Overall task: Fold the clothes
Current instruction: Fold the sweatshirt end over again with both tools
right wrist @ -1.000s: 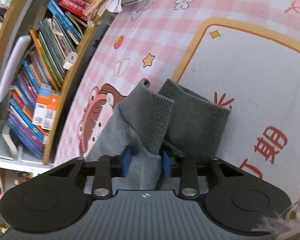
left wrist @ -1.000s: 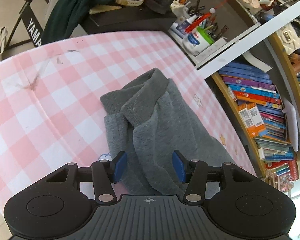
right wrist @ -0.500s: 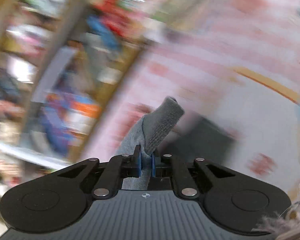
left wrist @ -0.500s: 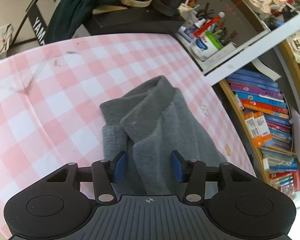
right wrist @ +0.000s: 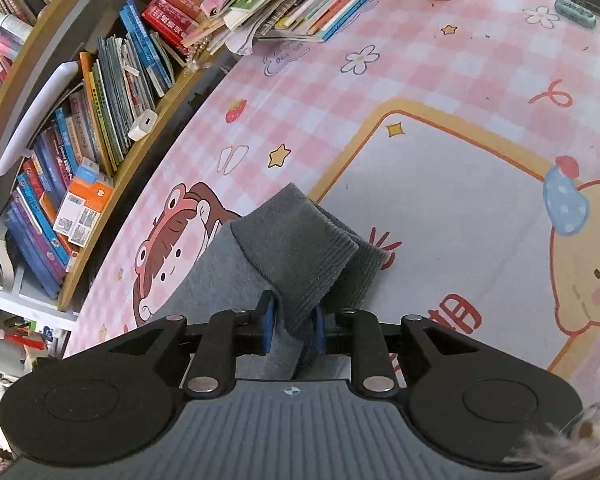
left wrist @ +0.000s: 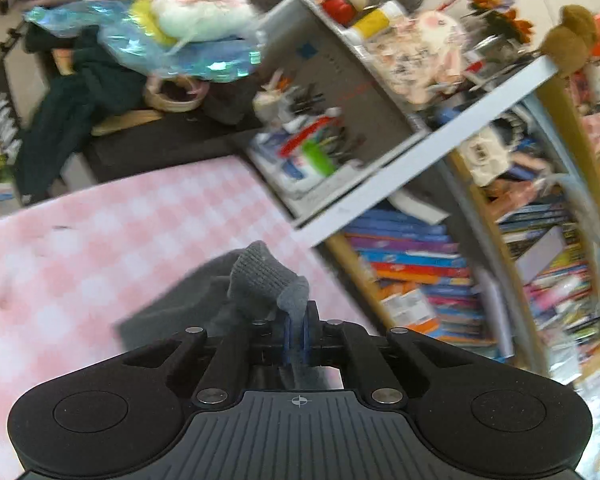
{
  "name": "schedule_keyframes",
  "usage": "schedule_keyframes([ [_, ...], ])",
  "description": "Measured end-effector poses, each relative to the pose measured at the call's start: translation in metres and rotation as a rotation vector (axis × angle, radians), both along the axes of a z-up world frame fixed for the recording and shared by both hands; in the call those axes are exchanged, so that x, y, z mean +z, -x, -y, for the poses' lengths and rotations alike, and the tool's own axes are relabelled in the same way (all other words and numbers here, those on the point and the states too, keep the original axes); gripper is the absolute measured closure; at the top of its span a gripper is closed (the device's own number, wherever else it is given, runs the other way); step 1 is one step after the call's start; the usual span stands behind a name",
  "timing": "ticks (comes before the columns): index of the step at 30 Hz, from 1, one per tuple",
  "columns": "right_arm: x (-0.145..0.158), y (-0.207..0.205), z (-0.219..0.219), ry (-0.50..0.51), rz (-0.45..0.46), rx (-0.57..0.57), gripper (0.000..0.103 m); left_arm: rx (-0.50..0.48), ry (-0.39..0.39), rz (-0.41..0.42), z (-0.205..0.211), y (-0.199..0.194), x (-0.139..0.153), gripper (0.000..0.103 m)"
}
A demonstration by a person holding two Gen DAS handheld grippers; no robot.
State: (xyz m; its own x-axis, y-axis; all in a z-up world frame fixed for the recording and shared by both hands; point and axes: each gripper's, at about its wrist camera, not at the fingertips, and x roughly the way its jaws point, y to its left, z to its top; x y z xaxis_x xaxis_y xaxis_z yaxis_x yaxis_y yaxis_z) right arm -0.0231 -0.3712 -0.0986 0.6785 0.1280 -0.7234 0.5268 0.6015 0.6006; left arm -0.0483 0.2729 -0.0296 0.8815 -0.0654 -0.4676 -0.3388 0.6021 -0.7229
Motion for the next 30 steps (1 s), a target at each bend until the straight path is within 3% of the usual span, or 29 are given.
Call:
schedule_keyframes([
  [3,-0.006,0.004,-0.001,-0.009,-0.005,-0.01,0.083,0.012,0.026,-0.181,-0.005,-0.002,-0.04,0.099],
  [4,-0.006,0.004,-0.002,-0.008,-0.006,-0.011,0.083,0.013,0.039,-0.206,-0.003,-0.002,-0.05,0.098],
  [6,-0.003,0.001,-0.003,0.006,-0.01,-0.003,0.082,0.034,0.056,-0.195,0.002,0.0,-0.058,0.098],
  [8,0.003,-0.004,-0.005,0.03,-0.005,0.022,0.094,0.042,0.066,-0.172,0.004,0.0,-0.059,0.098],
  [10,0.019,-0.01,-0.009,0.072,0.04,0.057,0.095,0.037,0.049,-0.141,0.002,0.0,-0.052,0.098],
  [13,0.07,-0.007,-0.022,0.185,0.255,0.125,0.095,0.028,0.03,-0.105,0.0,0.002,-0.042,0.098],
  [15,0.089,0.002,-0.027,0.23,0.335,0.118,0.095,0.025,0.021,-0.101,0.0,0.004,-0.04,0.098],
  [17,0.078,0.004,-0.025,0.24,0.265,0.087,0.095,0.028,0.021,-0.119,0.0,0.006,-0.045,0.098],
  [21,0.016,-0.006,-0.014,0.203,-0.007,0.076,0.092,0.025,0.039,-0.189,0.001,0.008,-0.059,0.096],
  [23,0.007,0.003,-0.013,0.184,-0.014,0.027,0.076,0.021,0.006,-0.214,0.002,0.01,-0.057,0.09],
  [25,0.006,0.014,-0.011,0.167,-0.015,-0.002,0.068,0.024,-0.03,-0.22,0.003,0.014,-0.053,0.081],
  [26,0.005,0.017,-0.01,0.158,-0.028,-0.001,0.067,0.033,-0.035,-0.226,0.003,0.017,-0.052,0.076],
  [30,0.001,0.021,-0.012,0.156,-0.055,0.014,0.067,0.06,0.007,-0.243,0.0,0.021,-0.06,0.073],
])
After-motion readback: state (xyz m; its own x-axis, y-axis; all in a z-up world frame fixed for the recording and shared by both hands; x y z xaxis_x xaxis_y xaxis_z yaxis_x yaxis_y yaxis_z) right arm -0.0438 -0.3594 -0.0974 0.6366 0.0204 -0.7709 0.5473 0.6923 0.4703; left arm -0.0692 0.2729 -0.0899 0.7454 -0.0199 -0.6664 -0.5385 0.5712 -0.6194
